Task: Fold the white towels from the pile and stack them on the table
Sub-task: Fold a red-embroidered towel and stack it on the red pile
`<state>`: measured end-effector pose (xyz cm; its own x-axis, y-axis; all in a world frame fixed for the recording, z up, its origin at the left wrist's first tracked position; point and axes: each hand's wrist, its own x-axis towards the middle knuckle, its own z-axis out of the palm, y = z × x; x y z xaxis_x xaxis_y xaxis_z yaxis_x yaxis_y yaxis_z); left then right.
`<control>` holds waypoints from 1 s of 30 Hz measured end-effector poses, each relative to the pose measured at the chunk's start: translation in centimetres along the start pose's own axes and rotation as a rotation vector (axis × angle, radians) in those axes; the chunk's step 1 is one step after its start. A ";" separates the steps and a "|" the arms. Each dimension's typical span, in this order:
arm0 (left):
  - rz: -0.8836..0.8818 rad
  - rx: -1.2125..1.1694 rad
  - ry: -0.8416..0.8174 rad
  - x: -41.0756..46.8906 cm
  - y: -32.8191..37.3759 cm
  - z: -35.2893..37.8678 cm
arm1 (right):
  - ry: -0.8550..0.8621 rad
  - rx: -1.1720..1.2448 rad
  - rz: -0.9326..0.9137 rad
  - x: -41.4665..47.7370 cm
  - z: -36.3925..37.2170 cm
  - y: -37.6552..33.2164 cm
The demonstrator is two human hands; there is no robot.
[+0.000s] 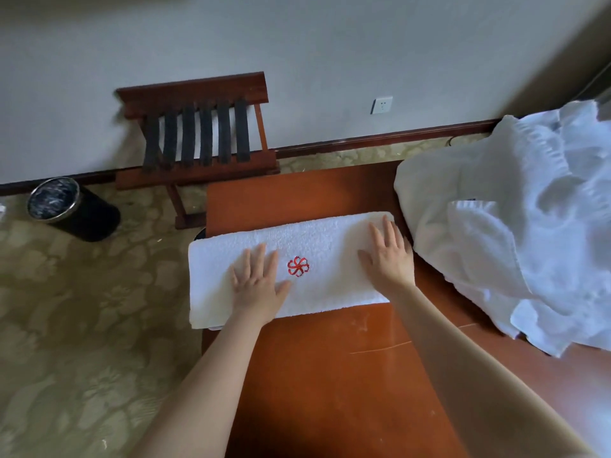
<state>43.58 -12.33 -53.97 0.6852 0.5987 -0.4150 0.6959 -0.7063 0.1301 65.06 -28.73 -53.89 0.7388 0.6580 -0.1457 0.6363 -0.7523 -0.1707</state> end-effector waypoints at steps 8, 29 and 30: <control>-0.122 -0.072 0.074 -3.0 -1.5 -0.6 | -0.265 0.145 0.256 -0.5 -2.3 1.3; -0.393 -0.908 0.221 -1.4 -9.8 -0.8 | -0.113 -0.189 -0.207 -2.3 -7.4 -12.3; -0.379 -0.940 0.257 -1.3 -9.9 -0.9 | -0.120 -0.202 -0.204 -2.2 -7.2 -12.8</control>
<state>36.00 -5.82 -53.87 0.3357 0.8595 -0.3855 0.6861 0.0573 0.7252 56.84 -20.81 -44.39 0.5677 0.7863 -0.2439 0.8088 -0.5880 -0.0132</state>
